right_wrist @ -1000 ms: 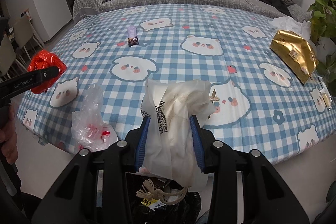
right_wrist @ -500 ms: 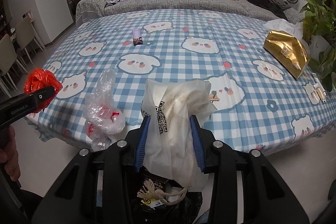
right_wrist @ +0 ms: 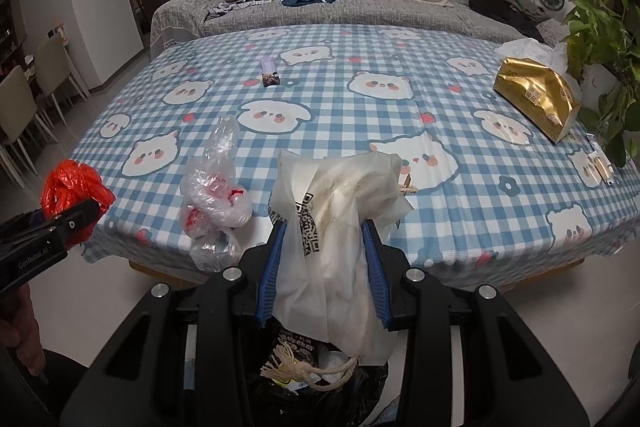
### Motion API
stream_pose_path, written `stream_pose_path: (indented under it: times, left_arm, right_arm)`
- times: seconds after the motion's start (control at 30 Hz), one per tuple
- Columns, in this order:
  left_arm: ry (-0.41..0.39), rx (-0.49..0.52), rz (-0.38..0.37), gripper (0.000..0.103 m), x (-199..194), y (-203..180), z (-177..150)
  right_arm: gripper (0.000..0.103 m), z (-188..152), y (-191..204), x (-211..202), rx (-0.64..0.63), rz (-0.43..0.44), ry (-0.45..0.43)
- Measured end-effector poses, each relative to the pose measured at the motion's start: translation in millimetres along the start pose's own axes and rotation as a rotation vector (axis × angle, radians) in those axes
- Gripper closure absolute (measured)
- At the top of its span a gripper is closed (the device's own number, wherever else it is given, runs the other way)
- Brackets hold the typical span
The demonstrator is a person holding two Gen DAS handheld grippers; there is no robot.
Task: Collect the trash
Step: 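Lift both bags off the bed and carry them over the bin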
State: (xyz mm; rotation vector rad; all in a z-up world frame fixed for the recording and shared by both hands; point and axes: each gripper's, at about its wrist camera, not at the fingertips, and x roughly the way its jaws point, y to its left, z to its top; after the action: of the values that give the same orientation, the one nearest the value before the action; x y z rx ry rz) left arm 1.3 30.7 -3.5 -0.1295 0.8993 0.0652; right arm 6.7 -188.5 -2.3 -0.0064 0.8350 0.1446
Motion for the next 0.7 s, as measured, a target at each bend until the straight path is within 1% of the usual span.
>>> stream_pose_path:
  times: [0.3, 0.53, 0.7]
  left_arm:
    - [0.006, -0.012, -0.017, 0.043, -12, 0, -32]
    - [0.027, -0.007, -0.024, 0.043, -16, -4, -58]
    - [0.041, -0.010, -0.028, 0.043, -14, -4, -74]
  right_arm:
    - [0.066, -19, 10, -18, -0.016, 0.020, -0.019]
    - [0.066, -39, 17, -23, -0.031, 0.026, -0.006]
    - [0.066, -56, 14, -26, -0.018, 0.033, 0.009]
